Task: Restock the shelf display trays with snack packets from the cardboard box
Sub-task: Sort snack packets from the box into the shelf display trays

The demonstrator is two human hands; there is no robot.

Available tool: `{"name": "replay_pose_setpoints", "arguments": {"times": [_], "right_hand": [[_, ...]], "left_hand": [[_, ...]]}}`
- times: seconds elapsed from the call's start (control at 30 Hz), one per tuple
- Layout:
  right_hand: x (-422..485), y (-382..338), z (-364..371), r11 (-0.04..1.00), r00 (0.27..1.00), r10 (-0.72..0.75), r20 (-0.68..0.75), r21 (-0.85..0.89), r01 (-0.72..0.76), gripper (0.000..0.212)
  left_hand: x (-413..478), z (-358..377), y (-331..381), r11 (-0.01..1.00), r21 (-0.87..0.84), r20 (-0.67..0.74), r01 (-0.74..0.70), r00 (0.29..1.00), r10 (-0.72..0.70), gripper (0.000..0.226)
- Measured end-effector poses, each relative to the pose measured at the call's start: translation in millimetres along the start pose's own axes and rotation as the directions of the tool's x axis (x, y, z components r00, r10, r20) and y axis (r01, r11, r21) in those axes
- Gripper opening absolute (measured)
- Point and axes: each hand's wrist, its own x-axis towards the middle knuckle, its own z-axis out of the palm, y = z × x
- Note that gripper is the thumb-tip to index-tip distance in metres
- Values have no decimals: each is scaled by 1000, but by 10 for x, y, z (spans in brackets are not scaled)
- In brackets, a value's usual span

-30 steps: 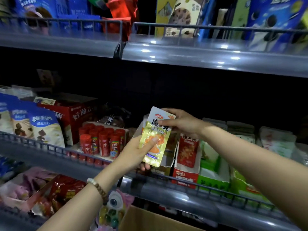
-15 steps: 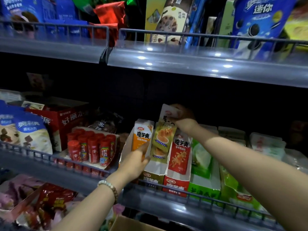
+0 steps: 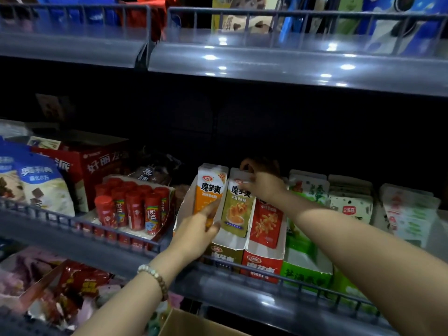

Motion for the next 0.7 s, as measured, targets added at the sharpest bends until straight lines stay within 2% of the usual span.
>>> {"name": "replay_pose_setpoints", "arguments": {"times": [0.17,0.3,0.37,0.47,0.57,0.7], "right_hand": [[-60,44,-69,1000,1000,-7,1,6,7,44],[-283,48,-245,990,994,30,104,135,-44,53],[-470,42,-365,987,988,58,140,142,-79,57],[-820,6,-568,988,981,86,173,113,-106,56],[-1240,-17,-766,980,971,68,228,165,-107,57],[-1929,0,-918,962,961,58,269,242,-126,59]], "left_hand": [[-37,-15,51,1000,-9,16,-15,1000,15,60],[-121,-40,160,997,-78,26,-8,1000,10,62],[-203,-58,233,993,-114,25,-35,999,39,61],[-387,-91,337,994,-64,27,-85,996,87,63],[-637,-118,418,992,42,21,-120,993,119,77],[-1093,-85,486,971,135,47,-196,980,191,78]]}}
